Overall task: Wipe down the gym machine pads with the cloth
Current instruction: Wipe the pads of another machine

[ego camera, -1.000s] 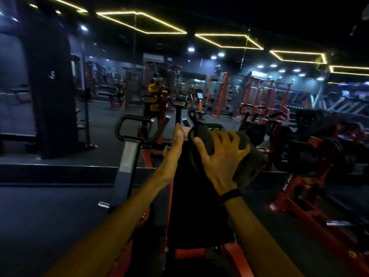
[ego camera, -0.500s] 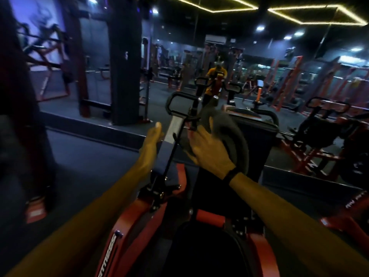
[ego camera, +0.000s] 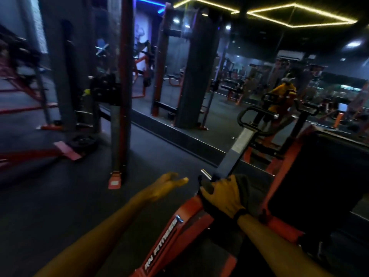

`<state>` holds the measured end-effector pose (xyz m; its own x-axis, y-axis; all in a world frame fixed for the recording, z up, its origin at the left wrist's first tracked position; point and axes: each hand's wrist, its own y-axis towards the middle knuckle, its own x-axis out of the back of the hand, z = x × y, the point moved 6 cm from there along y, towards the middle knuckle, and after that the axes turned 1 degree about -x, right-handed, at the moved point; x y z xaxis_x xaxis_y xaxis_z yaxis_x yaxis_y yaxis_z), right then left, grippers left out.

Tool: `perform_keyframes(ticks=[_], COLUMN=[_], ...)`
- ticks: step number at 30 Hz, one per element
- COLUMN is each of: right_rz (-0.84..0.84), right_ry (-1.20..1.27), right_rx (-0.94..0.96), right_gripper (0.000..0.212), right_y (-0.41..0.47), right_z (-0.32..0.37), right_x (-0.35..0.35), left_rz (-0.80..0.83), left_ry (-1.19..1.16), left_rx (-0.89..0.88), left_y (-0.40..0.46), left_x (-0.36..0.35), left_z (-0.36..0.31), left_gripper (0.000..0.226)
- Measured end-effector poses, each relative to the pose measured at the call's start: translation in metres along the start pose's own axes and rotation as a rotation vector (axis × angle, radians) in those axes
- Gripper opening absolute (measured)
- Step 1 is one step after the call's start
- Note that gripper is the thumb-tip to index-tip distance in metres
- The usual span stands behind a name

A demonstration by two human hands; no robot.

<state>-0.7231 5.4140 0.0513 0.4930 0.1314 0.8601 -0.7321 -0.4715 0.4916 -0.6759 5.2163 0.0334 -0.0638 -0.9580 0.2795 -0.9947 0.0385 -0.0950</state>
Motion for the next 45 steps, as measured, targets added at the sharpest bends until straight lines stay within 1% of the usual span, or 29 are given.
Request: perform_keyframes(ticks=[3, 4, 5, 6, 7, 8, 9, 10, 12, 14, 16, 18, 19, 20, 22, 24, 25, 27, 29, 31, 32, 35, 36, 38, 40, 41, 43, 45], right_rz=[0.021, 0.023, 0.023, 0.021, 0.031, 0.033, 0.048, 0.075, 0.137, 0.208, 0.311, 0.377, 0.401, 0.437, 0.536, 0.678, 0.721, 0.847, 0.93, 0.987, 0.961, 0.769, 0.724, 0.668, 0.692, 0.74, 0.836, 0.842], right_ry=[0.342, 0.476, 0.607, 0.72, 0.843, 0.926, 0.997, 1.077, 1.248, 1.404, 1.494, 1.575, 1.619, 1.64, 1.67, 1.688, 1.7, 1.722, 1.73, 1.712, 1.687, 1.647, 1.654, 1.596, 1.5, 1.484, 1.512, 1.54], right_rx=[-0.254, -0.316, -0.355, -0.397, -0.442, -0.511, -0.549, -0.555, -0.527, -0.531, -0.516, -0.448, -0.418, -0.382, -0.343, -0.291, -0.271, -0.215, -0.165, -0.06, 0.025, 0.312, 0.43, 0.722, 0.954, 1.02, 1.078, 1.089], right_gripper=[0.057, 0.059, 0.059, 0.056, 0.051, 0.047, 0.044, 0.043, 0.046, 0.048, 0.046, 0.04, 0.038, 0.039, 0.059, 0.067, 0.069, 0.072, 0.07, 0.068, 0.069, 0.076, 0.071, 0.054, 0.051, 0.053, 0.055, 0.052], right_y=[0.032, 0.04, 0.051, 0.059, 0.069, 0.075, 0.082, 0.087, 0.096, 0.102, 0.109, 0.112, 0.113, 0.113, 0.11, 0.105, 0.107, 0.107, 0.113, 0.122, 0.129, 0.164, 0.18, 0.202, 0.21, 0.214, 0.218, 0.229], right_z=[0.075, 0.098, 0.133, 0.16, 0.199, 0.215, 0.248, 0.271, 0.331, 0.382, 0.437, 0.489, 0.509, 0.531, 0.572, 0.618, 0.627, 0.667, 0.698, 0.728, 0.739, 0.77, 0.781, 0.801, 0.816, 0.826, 0.842, 0.867], right_x=[0.015, 0.017, 0.02, 0.028, 0.031, 0.032, 0.038, 0.04, 0.044, 0.052, 0.056, 0.066, 0.066, 0.067, 0.069, 0.07, 0.069, 0.069, 0.069, 0.07, 0.071, 0.088, 0.097, 0.115, 0.13, 0.132, 0.137, 0.138], left_rz=[0.041, 0.068, 0.075, 0.067, 0.012, -0.044, -0.14, -0.218, -0.367, -0.477, -0.564, -0.676, -0.721, -0.775, -0.892, -1.051, -1.089, -1.159, -1.222, -1.289, -1.305, -1.312, -1.305, -1.266, -1.23, -1.223, -1.211, -1.215], left_ry=[0.08, 0.088, 0.097, 0.088, 0.089, 0.095, 0.105, 0.111, 0.118, 0.113, 0.088, 0.038, 0.013, -0.006, -0.011, 0.052, 0.099, 0.181, 0.232, 0.298, 0.324, 0.437, 0.479, 0.524, 0.538, 0.538, 0.505, 0.454], left_rx=[0.003, -0.01, -0.027, -0.048, -0.051, -0.059, -0.056, -0.06, -0.01, 0.081, 0.166, 0.248, 0.272, 0.291, 0.304, 0.302, 0.283, 0.299, 0.302, 0.277, 0.266, 0.26, 0.254, 0.259, 0.269, 0.27, 0.231, 0.176], left_y=[-0.033, -0.044, -0.062, -0.073, -0.094, -0.101, -0.12, -0.131, -0.167, -0.202, -0.241, -0.281, -0.297, -0.314, -0.347, -0.387, -0.396, -0.425, -0.445, -0.457, -0.459, -0.458, -0.454, -0.443, -0.437, -0.434, -0.435, -0.441], left_x=[0.048, 0.062, 0.082, 0.097, 0.125, 0.136, 0.164, 0.184, 0.232, 0.272, 0.305, 0.334, 0.345, 0.356, 0.378, 0.407, 0.417, 0.447, 0.474, 0.504, 0.516, 0.561, 0.578, 0.606, 0.628, 0.641, 0.659, 0.68], left_z=[0.011, 0.013, 0.015, 0.018, 0.023, 0.021, 0.024, 0.029, 0.043, 0.063, 0.082, 0.102, 0.109, 0.116, 0.123, 0.126, 0.122, 0.119, 0.111, 0.102, 0.097, 0.083, 0.079, 0.073, 0.072, 0.072, 0.074, 0.079], left_gripper=[0.049, 0.039, 0.036, 0.042, 0.051, 0.06, 0.066, 0.07, 0.079, 0.092, 0.091, 0.09, 0.084, 0.076, 0.064, 0.058, 0.056, 0.053, 0.053, 0.052, 0.053, 0.06, 0.061, 0.059, 0.062, 0.067, 0.071, 0.072])
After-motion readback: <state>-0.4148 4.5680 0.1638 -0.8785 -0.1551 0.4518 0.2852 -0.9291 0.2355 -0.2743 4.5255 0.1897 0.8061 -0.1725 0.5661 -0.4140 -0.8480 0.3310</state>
